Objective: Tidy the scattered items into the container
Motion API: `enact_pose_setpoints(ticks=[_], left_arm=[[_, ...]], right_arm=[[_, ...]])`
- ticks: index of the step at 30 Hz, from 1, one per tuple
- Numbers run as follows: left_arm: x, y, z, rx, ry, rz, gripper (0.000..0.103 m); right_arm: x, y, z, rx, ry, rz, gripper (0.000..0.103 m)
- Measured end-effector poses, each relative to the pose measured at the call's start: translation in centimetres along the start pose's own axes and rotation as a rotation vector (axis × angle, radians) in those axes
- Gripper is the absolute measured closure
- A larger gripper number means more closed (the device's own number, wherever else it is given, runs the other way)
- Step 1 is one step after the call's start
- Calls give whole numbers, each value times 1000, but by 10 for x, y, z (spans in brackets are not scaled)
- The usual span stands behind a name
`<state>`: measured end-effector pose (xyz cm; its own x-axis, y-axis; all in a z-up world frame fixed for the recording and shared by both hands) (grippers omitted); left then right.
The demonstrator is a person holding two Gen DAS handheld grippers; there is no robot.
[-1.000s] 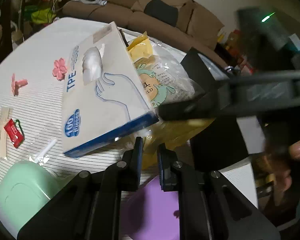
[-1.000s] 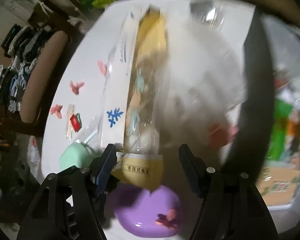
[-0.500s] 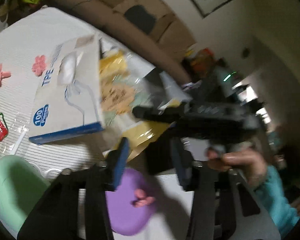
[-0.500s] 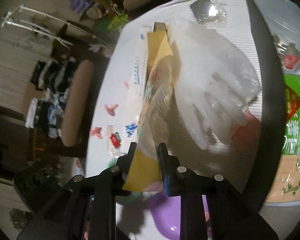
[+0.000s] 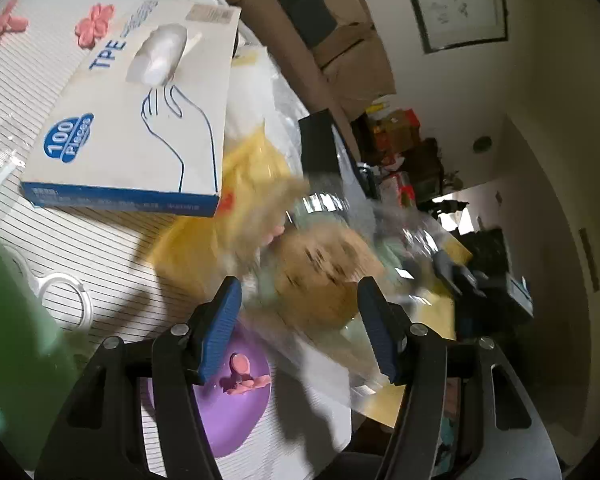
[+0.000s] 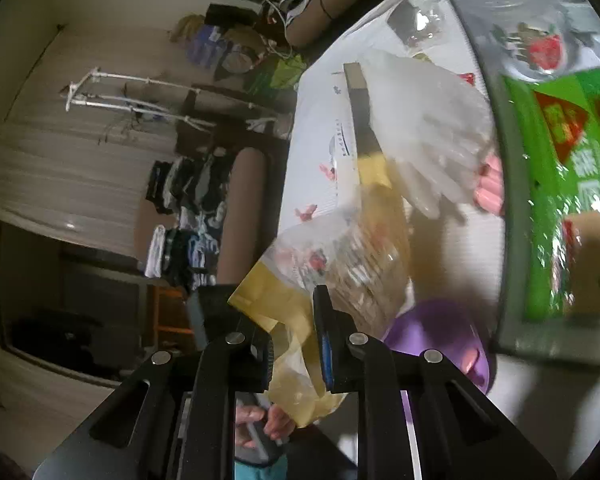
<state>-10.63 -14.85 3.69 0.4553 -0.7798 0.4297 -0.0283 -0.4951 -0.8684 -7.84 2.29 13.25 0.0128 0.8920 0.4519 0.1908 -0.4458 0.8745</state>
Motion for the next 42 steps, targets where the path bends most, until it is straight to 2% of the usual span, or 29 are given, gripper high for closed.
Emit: enact_pose_setpoints(ticks=[5,8,10,16,18,20,23,25,28,30,32,34,37,41,42], left_arm=[[7,0,-8,-81,-32,-107,45],[-6,3,-1,-100,23,-133,44],[-20,-3,10,-163,76,-157,44],[-57,-50,43,-339,212,-108,44],[-61,-67,58,-389,262,-93,44],[-57,-78,84,-430,302,-108,44],[-50,-79,110,-433,356,-136,44],[-45,-66,124,-426,377,-206,44],[-45,-33,132,-405,405,-362,44],[-44,-16,138,-398,419,-441,44],[-40,-1,136,-428,403,-527,44],[-38,5,127,-431,372,-547,44],[-32,11,106,-443,307,-616,44],[-23,6,81,-463,190,-652,44],[-16,2,80,-454,160,-640,44]], right_arm=[[31,3,12,-4,-13,-19,86],[59,0,29,-8,-31,-38,86],[78,-8,43,-31,-48,-60,86],[138,-74,77,-147,-171,-29,86],[160,-105,89,-195,-218,28,86],[175,-133,99,-225,-240,109,86],[192,-166,104,-263,-281,194,86],[203,-178,102,-248,-311,269,86],[211,-192,99,-230,-338,361,86],[214,-198,99,-192,-341,463,86],[218,-201,100,-154,-358,544,86],[223,-208,102,-185,-380,549,86],[235,-211,100,-209,-430,527,86],[236,-207,102,-186,-444,556,79],[237,-205,105,-176,-441,576,76]])
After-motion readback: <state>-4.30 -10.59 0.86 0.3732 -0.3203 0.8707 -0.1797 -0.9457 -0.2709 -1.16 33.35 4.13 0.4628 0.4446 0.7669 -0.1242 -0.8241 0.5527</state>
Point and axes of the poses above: each gripper's, at about its wrist camera, not at the fingertips, and x roughly against the way its jaws point, y to its left, z to its underside, the point moved 7 cm from there along -x, roughly the way its jaws point
